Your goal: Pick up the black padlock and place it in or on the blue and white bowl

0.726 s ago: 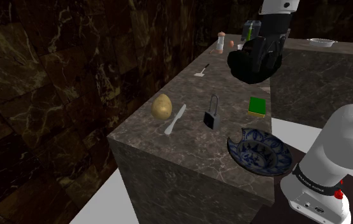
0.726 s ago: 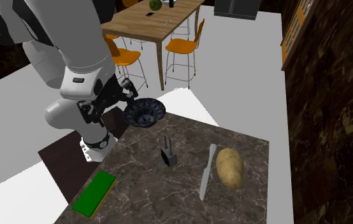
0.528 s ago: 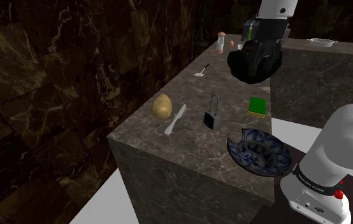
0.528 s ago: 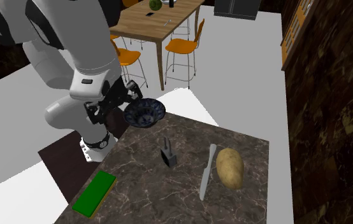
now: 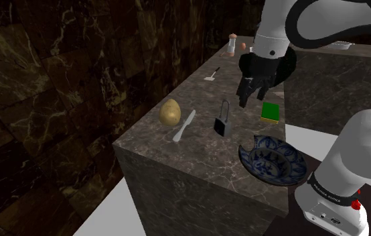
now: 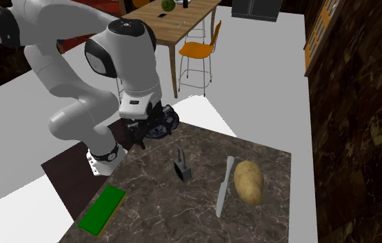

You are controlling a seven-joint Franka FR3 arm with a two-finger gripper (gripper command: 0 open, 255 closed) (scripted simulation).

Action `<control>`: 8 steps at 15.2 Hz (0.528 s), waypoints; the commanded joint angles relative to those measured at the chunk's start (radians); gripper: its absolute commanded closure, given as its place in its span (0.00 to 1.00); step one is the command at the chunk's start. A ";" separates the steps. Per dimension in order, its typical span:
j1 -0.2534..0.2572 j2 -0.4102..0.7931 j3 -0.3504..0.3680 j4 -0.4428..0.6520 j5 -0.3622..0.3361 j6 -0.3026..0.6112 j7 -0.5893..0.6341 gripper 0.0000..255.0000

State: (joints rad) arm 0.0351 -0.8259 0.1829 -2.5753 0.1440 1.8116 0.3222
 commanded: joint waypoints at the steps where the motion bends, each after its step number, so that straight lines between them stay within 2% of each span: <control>1: 0.002 0.031 0.055 -0.032 0.008 0.100 0.047 0.00; 6: -0.010 0.125 0.192 -0.101 0.006 0.332 0.169 0.00; 8: -0.012 0.141 0.198 -0.118 0.007 0.365 0.170 0.00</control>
State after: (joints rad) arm 0.0263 -0.6948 0.3745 -2.6852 0.1522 2.1535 0.4876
